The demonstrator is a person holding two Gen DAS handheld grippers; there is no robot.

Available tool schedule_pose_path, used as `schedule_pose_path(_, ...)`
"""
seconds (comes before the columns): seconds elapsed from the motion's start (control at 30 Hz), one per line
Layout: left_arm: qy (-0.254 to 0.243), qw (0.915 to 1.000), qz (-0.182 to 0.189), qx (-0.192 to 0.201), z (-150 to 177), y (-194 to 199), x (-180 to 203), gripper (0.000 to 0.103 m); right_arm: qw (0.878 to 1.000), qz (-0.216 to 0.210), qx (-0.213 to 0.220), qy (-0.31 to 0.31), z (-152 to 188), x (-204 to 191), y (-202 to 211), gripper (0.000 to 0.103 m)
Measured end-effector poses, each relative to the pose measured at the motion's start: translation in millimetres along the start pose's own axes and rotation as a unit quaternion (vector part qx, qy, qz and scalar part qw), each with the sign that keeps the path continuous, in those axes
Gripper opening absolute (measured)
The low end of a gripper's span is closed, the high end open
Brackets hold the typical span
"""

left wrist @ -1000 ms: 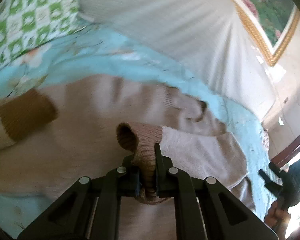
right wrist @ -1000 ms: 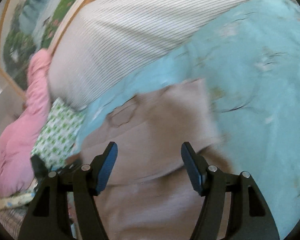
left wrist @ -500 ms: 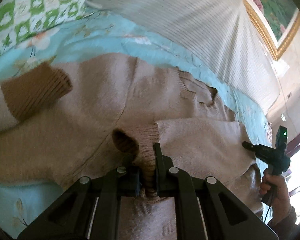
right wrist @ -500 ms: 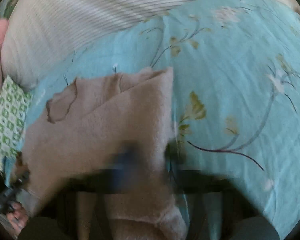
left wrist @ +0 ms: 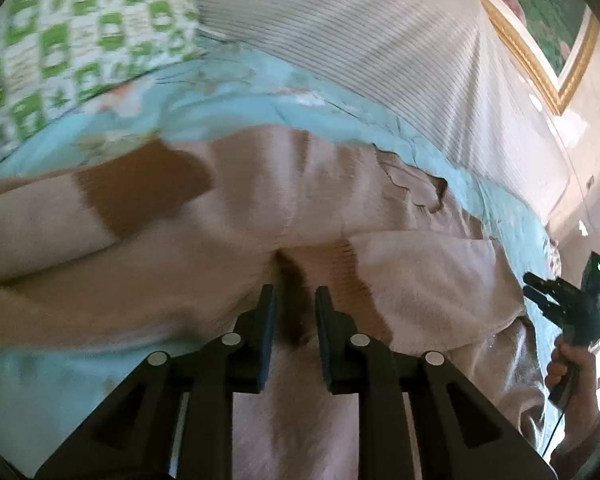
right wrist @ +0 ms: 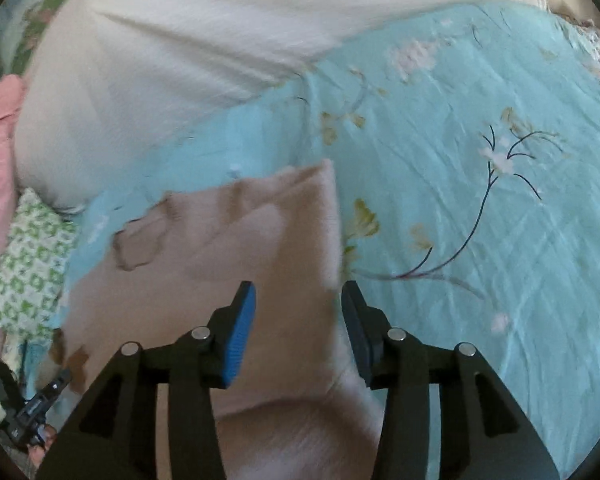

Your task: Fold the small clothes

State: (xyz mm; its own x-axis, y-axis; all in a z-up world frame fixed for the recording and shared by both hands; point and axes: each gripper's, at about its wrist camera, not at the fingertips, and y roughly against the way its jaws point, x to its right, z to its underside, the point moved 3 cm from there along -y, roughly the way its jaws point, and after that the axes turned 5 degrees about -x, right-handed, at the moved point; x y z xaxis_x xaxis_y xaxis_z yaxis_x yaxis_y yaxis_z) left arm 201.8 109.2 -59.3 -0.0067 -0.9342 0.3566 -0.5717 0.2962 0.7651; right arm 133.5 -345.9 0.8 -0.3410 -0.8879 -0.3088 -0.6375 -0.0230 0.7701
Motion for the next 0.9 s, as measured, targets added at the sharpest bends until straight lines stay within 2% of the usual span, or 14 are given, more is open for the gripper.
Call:
schedule_pose_path(0.13, 0.003, 0.9997, -0.020, 0.010, 3.9, 22.6, -11.7, 0.032, 0.999, -0.033, -0.011, 0.017, 25.2, -28.7, 12.2, 0.046)
schedule_pose_path(0.2, 0.005, 0.9989, -0.044, 0.019, 2.8, 33.9, -18.2, 0.055, 0.998, -0.048, -0.025, 0.032, 39.0, -42.6, 15.2, 0.046)
schedule_pose_path(0.33, 0.001, 0.9972, -0.068, 0.030, -4.2, 48.2, -30.5, 0.058, 0.994, -0.069, -0.050, 0.060, 64.4, -67.3, 13.6, 0.049)
schedule_pose_path(0.43, -0.002, 0.9961, -0.082, 0.033, -11.1, 55.6, -39.0, 0.066, 0.993, -0.070, -0.064, 0.069, 80.6, -76.0, 9.0, 0.055)
schedule_pose_path(0.53, -0.007, 0.9950, -0.093, 0.035, -22.4, 60.6, -49.6, 0.072, 0.992, -0.073, -0.075, 0.072, 90.2, -80.2, 6.0, 0.056)
schedule_pose_path(0.6, -0.014, 0.9939, -0.103, 0.038, -31.7, 64.4, -56.8, 0.079, 0.991, -0.075, -0.080, 0.073, 96.0, -82.5, 6.3, 0.056)
schedule_pose_path(0.67, -0.021, 0.9918, -0.119, 0.041, -40.4, 67.1, -64.2, 0.079, 0.991, -0.076, -0.084, 0.076, 99.8, -84.3, 5.5, 0.056)
schedule_pose_path(0.77, -0.041, 0.9897, -0.134, 0.028, -53.9, 61.4, -77.3, 0.080, 0.990, -0.077, -0.089, 0.079, 103.7, -86.3, 4.9, 0.056)
schedule_pose_path(0.9, -0.078, 0.9880, -0.131, -0.026, -62.7, 34.3, -93.4, 0.081, 0.990, -0.069, -0.082, 0.089, 106.3, -88.8, 5.6, 0.056)
